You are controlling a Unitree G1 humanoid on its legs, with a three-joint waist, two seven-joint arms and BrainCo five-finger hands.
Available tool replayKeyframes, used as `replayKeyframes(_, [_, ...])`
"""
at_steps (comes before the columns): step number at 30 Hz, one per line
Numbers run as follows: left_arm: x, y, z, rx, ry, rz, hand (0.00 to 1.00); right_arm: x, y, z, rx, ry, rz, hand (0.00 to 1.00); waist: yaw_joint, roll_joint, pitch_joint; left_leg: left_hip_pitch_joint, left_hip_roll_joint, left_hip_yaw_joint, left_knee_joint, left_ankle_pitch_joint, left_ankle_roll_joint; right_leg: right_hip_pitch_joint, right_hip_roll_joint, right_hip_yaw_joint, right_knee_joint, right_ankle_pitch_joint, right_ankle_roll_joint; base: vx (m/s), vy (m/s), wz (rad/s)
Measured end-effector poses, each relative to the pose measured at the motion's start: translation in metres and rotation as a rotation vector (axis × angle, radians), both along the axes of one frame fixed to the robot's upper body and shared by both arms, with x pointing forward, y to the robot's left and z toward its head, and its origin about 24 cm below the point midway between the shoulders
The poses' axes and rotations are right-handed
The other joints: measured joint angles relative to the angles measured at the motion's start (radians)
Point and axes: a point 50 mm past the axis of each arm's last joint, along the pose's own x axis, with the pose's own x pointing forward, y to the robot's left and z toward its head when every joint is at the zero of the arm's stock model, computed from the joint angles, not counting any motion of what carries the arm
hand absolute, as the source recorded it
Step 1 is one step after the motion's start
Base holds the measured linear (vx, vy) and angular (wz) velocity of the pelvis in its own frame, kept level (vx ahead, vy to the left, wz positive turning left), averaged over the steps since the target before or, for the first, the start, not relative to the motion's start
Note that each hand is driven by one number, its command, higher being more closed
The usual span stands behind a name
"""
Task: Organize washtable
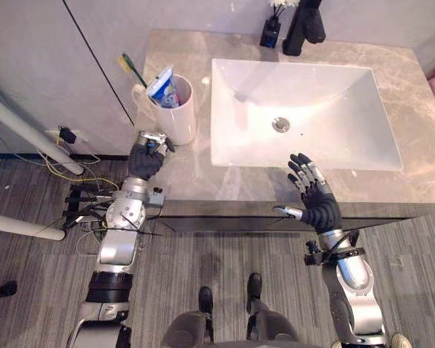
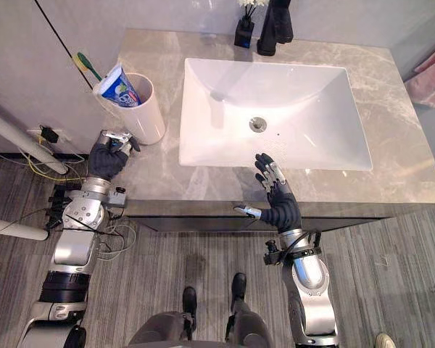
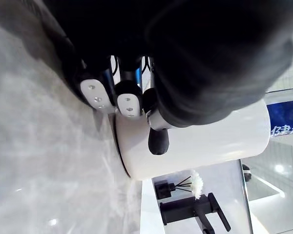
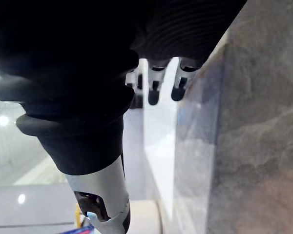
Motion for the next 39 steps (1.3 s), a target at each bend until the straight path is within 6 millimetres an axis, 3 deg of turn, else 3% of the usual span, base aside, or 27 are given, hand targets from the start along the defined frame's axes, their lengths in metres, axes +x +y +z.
replayKeyframes(8, [0.008,0.008,0.004,-0.031,-0.003,0.059,1.0,0.0,0.0,0.0,0.004,0.004,-0.006,0.0,-0.015,-0.002,0.006,-0.002,0.001,0.006,0.006,0.0,0.0,0.0,0.001,0.006,0.0,0.007,-0.001,0.0,-0.002,-0.01])
replayKeyframes(14, [0.021,0.021,0.023,-0.052,-0.047,0.14,1.0,-0.002,-0.001,0.002,0.007,-0.004,-0.015,0.0,-0.02,-0.007,0.023,-0.022,0.004,0.027,0.015,0.0,0.0,-0.025,0.004,0.026,0.0,0.019,-0.004,-0.02,-0.01,-0.1])
replayKeyframes(30, [0.05,0.024,0.047,-0.076,-0.053,0.2,1.0,-0.007,-0.001,0.0,0.02,0.001,-0.018,0.0,-0.023,-0.023,0.033,-0.021,0.002,0.018,0.015,0.001,0.001,-0.022,0.003,0.02,0.0,0.026,-0.006,0.0,-0.003,0.0])
replayKeyframes(35, [0.048,0.022,0.045,-0.081,-0.048,0.189,1.0,-0.008,-0.001,-0.002,0.031,0.009,-0.015,0.0,-0.027,-0.022,0.033,-0.016,0.001,0.003,0.015,0.002,0.002,-0.013,0.003,0.007,0.0,0.026,-0.006,0.02,-0.014,0.05])
replayKeyframes(39, [0.021,0.008,0.024,-0.092,-0.043,0.109,1.0,-0.009,-0.001,-0.003,0.038,0.018,-0.014,0.0,-0.025,-0.014,0.035,0.004,0.001,-0.006,0.01,0.002,0.002,0.007,0.003,-0.005,0.0,0.025,-0.006,0.03,-0.01,0.05])
